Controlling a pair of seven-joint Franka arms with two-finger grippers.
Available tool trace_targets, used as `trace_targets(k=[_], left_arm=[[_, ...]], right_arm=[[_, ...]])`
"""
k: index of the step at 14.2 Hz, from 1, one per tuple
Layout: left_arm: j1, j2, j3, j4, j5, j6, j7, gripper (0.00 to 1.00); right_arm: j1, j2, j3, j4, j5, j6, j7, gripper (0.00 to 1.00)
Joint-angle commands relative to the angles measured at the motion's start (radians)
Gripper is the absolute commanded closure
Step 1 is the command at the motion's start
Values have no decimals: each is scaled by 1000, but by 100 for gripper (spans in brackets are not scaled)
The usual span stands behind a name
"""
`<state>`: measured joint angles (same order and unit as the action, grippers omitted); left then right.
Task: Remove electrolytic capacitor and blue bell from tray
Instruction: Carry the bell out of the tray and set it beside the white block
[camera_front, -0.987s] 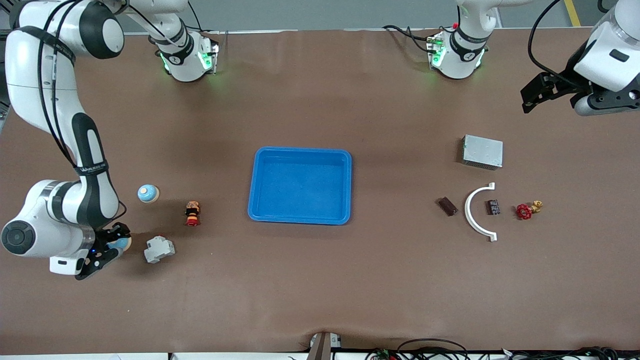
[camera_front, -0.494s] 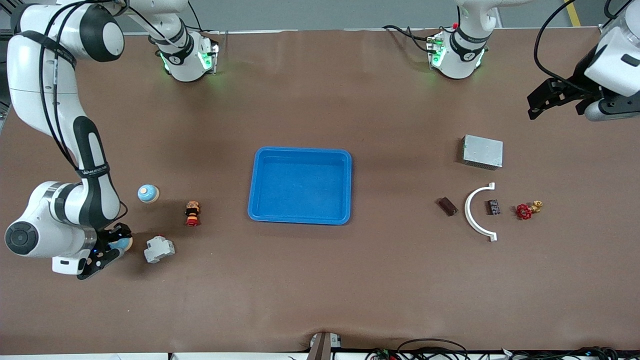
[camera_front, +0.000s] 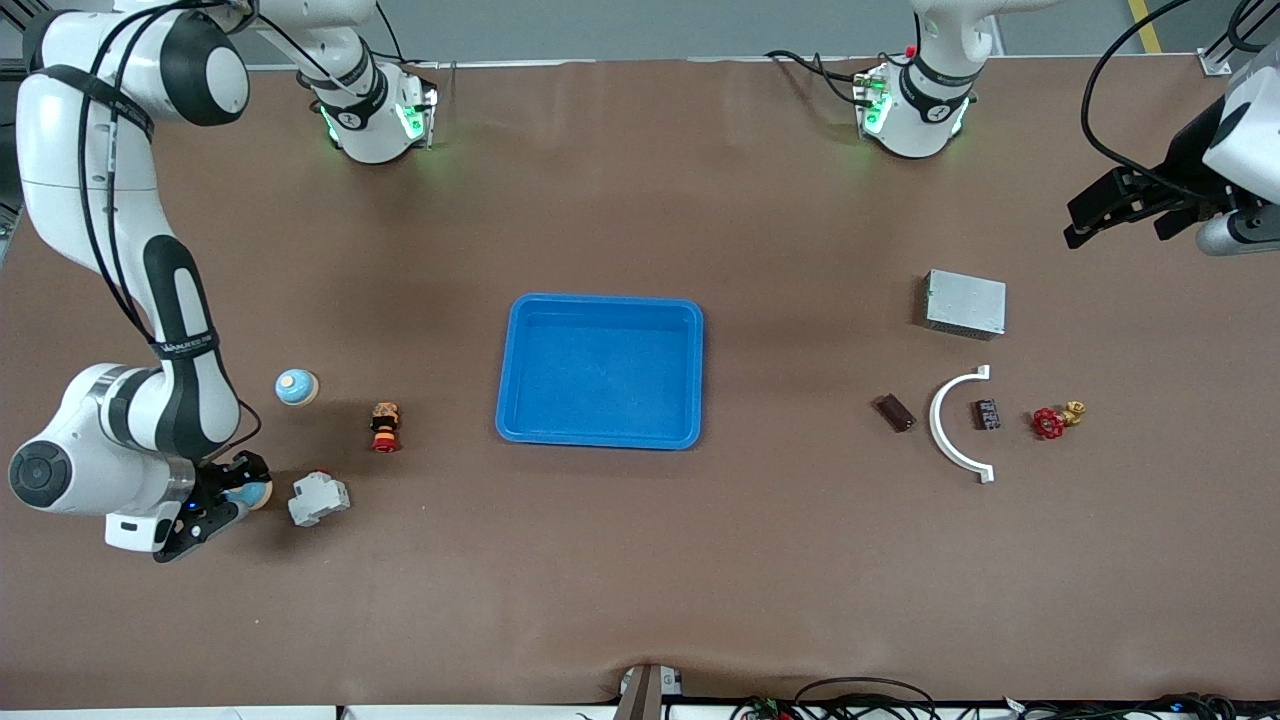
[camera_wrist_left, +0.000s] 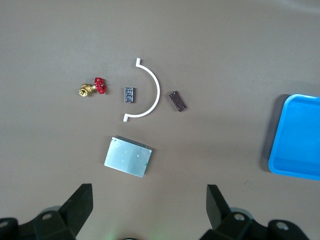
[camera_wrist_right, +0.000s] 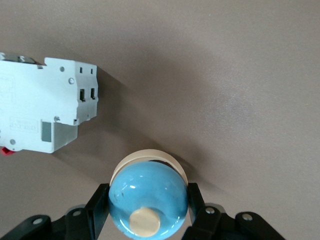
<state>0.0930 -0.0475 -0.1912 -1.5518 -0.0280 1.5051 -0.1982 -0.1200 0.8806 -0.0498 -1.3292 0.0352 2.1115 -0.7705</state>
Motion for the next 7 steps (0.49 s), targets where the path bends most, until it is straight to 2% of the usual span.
trace_targets(k=[1,2,3,5,7], left_arm=[[14,-20,1,-13,-15,-5,25,0],[14,-26,1,-17,-15,-2,26,0],[16,-41,1,-30,-15,-2,26,0],[17,-72,1,-59,-15,-2,26,0],[23,-84,1,-71,-15,-2,26,0]], right_arm=[[-20,8,19,10,14,7,-13,73],[-18,8,19,11,14,5,-10,22],[-18,5,19,12,14,-2,-10,0],[-15,-9,19,12,14,-45,-9,0],[-3,-47,24,24,14,-157,-1,0]])
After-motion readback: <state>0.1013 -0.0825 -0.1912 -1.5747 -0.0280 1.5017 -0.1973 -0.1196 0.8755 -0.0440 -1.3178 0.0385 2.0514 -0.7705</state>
